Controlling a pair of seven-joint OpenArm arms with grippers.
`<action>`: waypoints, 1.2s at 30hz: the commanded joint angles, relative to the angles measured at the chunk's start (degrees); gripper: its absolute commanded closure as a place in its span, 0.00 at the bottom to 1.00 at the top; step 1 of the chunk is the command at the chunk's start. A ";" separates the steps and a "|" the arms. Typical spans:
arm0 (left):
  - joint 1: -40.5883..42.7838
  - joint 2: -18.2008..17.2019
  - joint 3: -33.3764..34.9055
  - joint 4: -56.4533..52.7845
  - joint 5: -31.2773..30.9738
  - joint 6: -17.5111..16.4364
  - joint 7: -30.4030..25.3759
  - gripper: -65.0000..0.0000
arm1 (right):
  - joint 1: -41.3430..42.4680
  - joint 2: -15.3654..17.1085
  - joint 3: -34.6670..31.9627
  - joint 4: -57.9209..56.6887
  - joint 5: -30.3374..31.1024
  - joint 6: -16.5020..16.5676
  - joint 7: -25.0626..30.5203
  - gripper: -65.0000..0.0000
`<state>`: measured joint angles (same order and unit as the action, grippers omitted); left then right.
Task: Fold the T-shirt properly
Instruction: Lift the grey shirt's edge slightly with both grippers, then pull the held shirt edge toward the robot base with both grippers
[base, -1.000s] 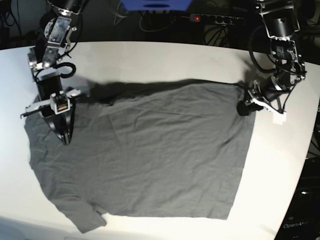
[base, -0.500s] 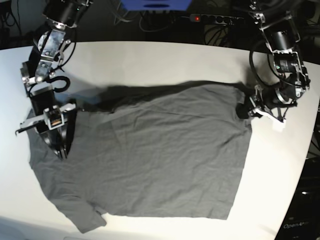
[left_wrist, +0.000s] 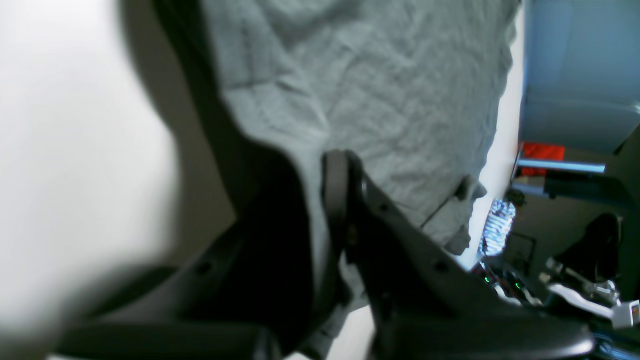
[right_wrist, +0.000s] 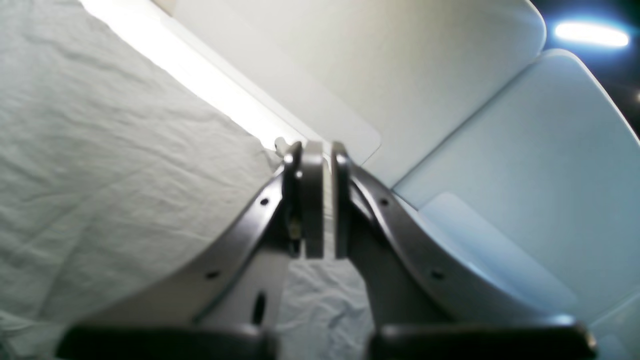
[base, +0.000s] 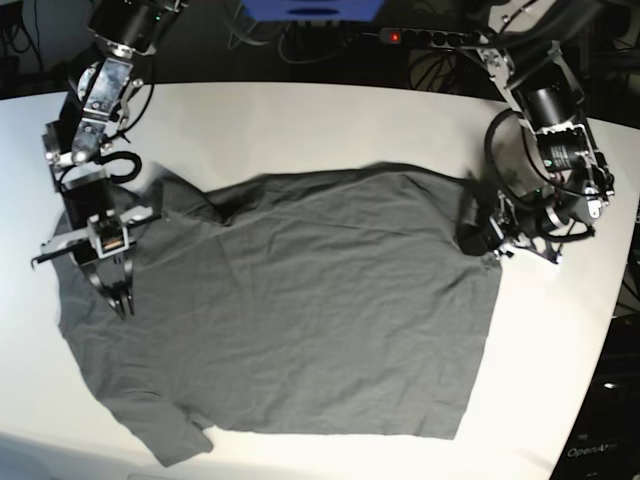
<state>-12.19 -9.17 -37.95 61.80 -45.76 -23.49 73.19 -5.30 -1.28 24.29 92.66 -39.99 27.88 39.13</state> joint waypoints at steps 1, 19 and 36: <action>-1.13 -0.55 -0.42 3.03 -1.50 0.67 -0.26 0.94 | 0.33 0.27 0.01 0.92 1.17 -0.58 1.35 0.98; 7.39 -2.92 0.11 11.12 -1.14 0.85 -0.35 0.94 | -0.99 -4.83 0.89 -0.93 8.73 11.81 -22.39 0.98; 5.28 -1.78 1.34 15.61 -5.80 1.46 1.67 0.94 | 2.18 -2.37 7.40 0.04 15.15 12.12 -45.24 0.98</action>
<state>-5.69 -10.07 -36.53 76.55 -50.57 -21.80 75.53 -4.10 -4.05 31.79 91.61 -26.22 40.16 -7.42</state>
